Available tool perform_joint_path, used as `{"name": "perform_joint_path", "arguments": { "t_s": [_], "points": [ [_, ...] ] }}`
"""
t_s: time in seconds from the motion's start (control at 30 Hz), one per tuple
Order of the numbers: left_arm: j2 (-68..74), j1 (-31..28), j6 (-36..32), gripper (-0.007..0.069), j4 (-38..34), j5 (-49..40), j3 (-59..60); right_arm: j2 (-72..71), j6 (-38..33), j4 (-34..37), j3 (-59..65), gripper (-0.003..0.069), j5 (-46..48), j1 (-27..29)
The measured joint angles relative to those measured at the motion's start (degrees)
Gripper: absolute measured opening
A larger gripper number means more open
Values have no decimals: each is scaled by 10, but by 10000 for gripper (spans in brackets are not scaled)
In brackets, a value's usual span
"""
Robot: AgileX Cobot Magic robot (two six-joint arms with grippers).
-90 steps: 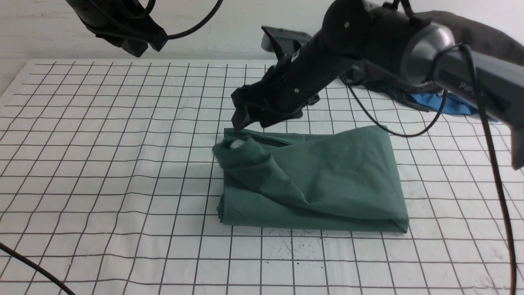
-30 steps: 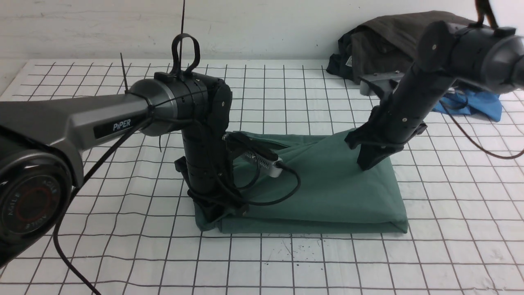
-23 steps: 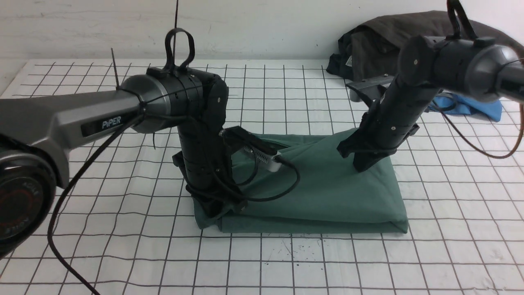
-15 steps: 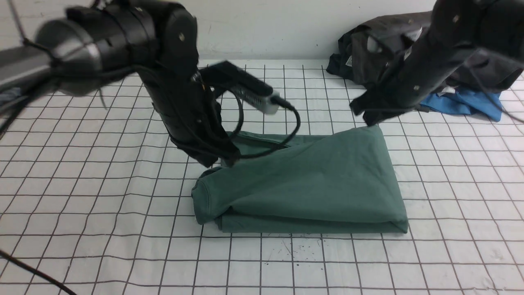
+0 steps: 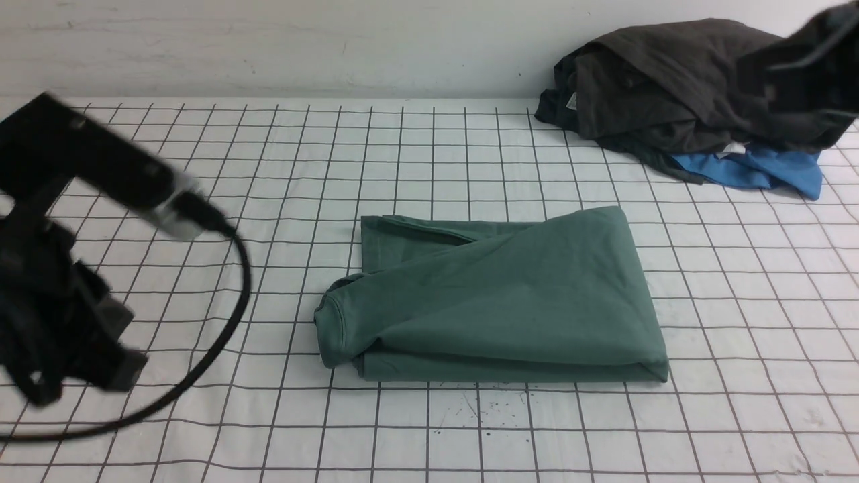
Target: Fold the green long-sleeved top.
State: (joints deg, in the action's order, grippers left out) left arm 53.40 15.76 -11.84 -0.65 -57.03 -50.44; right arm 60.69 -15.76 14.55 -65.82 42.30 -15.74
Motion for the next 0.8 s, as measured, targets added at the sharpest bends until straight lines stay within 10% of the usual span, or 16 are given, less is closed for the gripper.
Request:
{"name": "perform_joint_path", "arguments": {
  "t_s": [0.8],
  "points": [
    [-399,-9,23,-7,-2,137,230,-396,0,7,296,-15,-152,0]
  ]
}}
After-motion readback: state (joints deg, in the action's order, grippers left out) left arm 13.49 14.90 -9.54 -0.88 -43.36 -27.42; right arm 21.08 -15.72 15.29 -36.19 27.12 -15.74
